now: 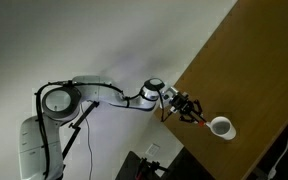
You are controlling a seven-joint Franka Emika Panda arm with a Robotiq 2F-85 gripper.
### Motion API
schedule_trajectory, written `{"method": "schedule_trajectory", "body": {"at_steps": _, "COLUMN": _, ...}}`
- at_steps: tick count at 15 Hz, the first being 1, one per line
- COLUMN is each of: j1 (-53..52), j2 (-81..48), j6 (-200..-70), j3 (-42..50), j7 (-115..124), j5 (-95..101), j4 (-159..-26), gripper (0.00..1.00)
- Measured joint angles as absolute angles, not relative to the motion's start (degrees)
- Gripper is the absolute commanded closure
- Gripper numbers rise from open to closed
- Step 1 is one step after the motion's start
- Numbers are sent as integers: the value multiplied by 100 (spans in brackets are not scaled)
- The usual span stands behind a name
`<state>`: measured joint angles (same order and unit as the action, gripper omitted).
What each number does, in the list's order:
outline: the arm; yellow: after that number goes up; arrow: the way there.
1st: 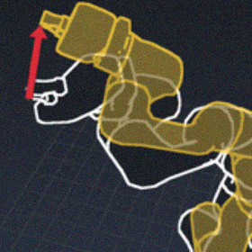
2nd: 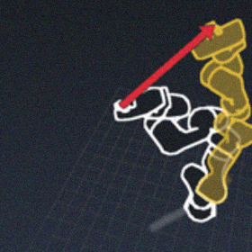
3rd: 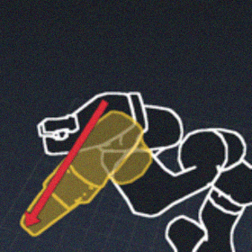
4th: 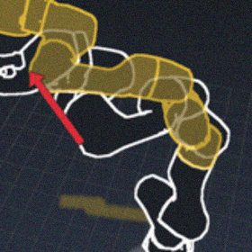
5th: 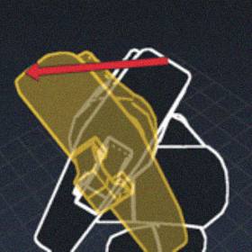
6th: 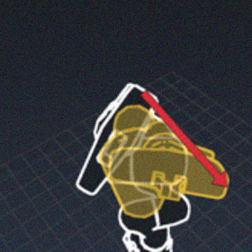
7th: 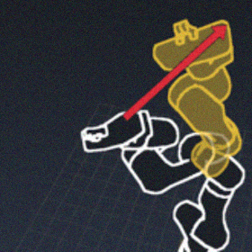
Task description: Pick up the marker from the table and put it in the cup
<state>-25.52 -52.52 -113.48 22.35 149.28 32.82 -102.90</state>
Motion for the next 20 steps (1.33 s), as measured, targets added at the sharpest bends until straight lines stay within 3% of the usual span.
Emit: {"method": "schedule_trajectory", "body": {"at_steps": 20, "j1": -2577, "j2": -6855, "j6": -11043, "j3": 2249, "j7": 14902, "j5": 3522, "j4": -8818, "gripper": 95}}
